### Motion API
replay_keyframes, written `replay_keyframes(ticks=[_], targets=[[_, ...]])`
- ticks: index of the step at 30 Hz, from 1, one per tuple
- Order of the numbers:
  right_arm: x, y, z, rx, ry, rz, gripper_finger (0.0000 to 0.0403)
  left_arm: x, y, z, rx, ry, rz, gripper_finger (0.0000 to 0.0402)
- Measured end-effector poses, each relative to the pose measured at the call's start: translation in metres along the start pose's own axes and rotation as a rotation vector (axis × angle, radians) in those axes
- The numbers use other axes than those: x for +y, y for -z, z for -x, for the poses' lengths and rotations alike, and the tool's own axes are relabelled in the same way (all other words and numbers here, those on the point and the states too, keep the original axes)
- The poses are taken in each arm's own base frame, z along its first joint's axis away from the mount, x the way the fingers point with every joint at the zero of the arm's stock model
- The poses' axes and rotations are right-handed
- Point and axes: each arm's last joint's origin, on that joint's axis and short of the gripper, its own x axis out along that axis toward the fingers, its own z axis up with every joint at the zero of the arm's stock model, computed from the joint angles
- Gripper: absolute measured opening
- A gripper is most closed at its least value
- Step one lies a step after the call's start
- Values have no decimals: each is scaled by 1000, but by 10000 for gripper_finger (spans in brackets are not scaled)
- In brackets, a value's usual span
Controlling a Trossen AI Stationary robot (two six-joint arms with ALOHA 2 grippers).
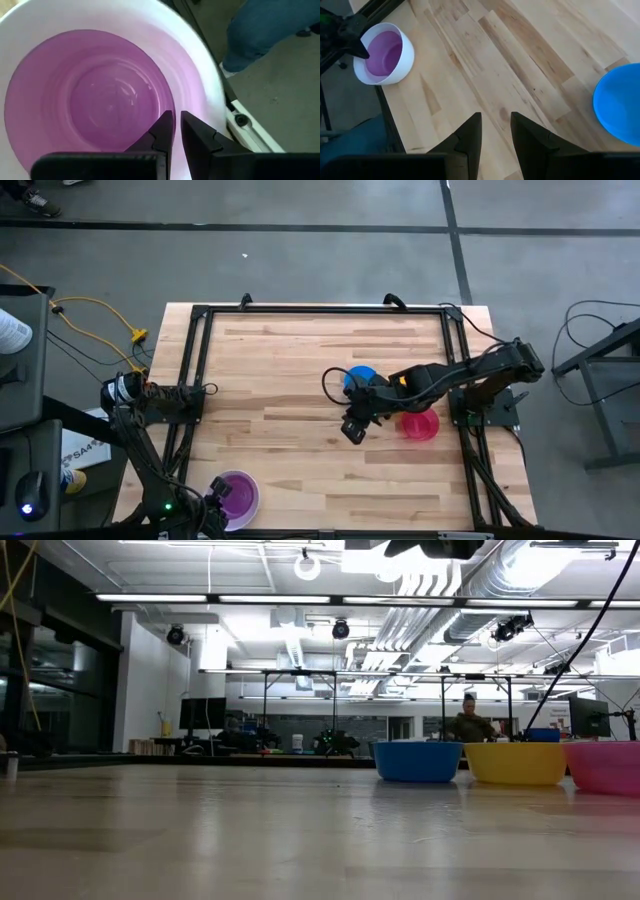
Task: Nest bowls inside each other
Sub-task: Stack the violet bowl on the white bowl, then stack the blue bowl on the violet bowl
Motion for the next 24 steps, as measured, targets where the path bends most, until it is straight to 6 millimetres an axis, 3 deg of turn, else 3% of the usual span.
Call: replay_keyframes(ticks=[24], targets=[[0,0,0,1,0,-18,97,0,1,0,31,32,-4,36]])
